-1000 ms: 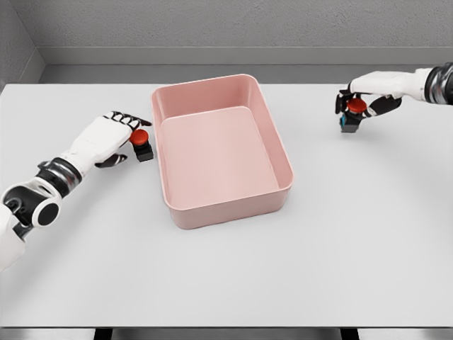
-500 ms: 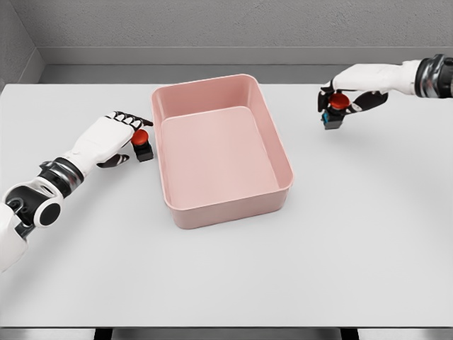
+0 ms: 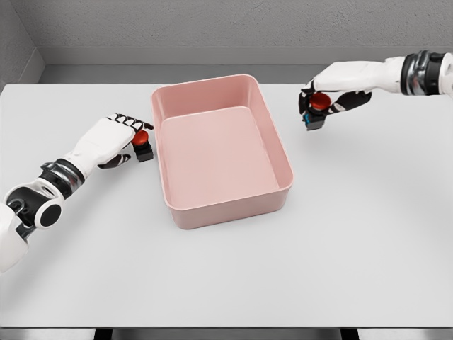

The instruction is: Put the industrial switch in the basket with both arms

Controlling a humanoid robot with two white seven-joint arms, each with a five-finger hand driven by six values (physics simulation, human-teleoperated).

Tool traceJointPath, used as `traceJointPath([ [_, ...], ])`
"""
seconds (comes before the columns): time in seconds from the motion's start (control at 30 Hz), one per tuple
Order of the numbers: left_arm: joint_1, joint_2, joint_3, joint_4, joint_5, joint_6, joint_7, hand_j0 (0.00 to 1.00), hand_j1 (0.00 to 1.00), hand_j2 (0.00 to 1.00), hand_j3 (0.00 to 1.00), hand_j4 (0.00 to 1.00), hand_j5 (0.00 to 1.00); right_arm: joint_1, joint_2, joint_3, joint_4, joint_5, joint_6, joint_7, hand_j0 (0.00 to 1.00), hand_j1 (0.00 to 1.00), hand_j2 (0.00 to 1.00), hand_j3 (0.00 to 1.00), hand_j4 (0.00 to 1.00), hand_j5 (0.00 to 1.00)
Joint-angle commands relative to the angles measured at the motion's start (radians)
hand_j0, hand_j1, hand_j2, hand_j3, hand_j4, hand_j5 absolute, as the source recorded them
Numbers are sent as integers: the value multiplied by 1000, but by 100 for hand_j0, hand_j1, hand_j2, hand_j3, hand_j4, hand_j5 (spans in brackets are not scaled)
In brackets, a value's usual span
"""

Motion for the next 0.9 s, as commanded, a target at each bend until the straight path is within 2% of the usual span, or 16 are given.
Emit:
traceJointPath([
  [0.0,2,1,0,0,0,-2,1,79,79,79,79,79,79,0,1,-2,-21,-8,3,-2,54,54,54,54,54,54],
  [0.13,3,1,0,0,-20,-3,-1,77,77,77,77,77,77,-9,1,-3,-38,-28,3,0,54,54,54,54,54,54],
  [0.2,5,2,0,0,-20,-28,-1,68,68,68,68,68,68,-9,2,-3,-55,-33,3,0,54,54,54,54,54,54],
  [0.37,5,7,2,0,-20,-69,1,59,59,59,59,59,59,-14,4,-3,-59,-74,3,1,54,54,54,54,54,54],
  [0.87,8,15,13,2,-6,-78,-16,50,50,50,50,50,50,-37,28,-2,-96,-148,8,17,54,54,54,54,54,54],
])
